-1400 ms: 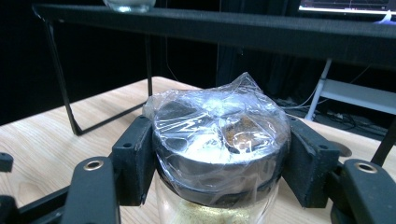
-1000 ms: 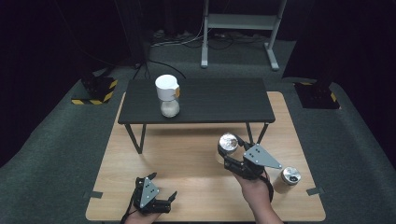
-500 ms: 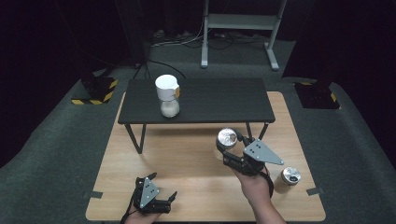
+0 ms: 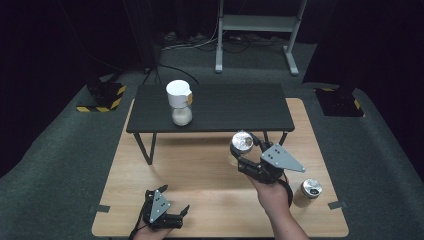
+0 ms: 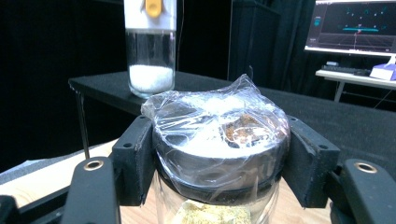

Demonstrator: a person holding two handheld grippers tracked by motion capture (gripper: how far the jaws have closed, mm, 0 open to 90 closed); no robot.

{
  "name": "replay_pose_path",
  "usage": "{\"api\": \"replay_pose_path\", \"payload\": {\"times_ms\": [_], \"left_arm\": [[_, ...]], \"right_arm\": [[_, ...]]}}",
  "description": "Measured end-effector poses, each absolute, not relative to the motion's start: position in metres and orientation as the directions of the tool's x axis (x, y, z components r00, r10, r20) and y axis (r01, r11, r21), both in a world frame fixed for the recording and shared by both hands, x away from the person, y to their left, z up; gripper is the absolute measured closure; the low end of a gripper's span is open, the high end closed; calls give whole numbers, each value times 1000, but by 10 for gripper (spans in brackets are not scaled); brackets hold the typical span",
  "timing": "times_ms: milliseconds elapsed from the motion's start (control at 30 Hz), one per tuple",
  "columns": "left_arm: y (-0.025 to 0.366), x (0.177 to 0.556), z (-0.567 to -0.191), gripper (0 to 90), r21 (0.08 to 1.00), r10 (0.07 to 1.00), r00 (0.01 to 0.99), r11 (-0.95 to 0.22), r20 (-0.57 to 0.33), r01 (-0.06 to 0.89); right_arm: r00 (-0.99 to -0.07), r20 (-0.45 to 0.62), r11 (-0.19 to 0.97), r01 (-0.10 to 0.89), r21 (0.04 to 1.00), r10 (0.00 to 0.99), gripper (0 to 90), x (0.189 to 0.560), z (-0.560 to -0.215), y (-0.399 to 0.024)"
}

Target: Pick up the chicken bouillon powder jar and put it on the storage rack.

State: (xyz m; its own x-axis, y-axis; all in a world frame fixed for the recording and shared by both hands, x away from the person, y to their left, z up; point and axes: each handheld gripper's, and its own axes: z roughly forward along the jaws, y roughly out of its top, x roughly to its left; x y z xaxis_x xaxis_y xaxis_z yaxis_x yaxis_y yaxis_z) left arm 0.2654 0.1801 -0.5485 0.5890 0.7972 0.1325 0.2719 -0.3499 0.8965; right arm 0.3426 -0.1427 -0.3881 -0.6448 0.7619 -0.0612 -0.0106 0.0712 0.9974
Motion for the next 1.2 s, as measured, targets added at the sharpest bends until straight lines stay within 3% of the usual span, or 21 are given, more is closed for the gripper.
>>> {"api": "replay_pose_path", "payload": {"times_ms": [1200], "left_arm": [[182,266,-548,5,901,796,593,-337,119,272]], "right_arm": [[-629,-96,51,-90,995,772,346,362,-335,-131]]}}
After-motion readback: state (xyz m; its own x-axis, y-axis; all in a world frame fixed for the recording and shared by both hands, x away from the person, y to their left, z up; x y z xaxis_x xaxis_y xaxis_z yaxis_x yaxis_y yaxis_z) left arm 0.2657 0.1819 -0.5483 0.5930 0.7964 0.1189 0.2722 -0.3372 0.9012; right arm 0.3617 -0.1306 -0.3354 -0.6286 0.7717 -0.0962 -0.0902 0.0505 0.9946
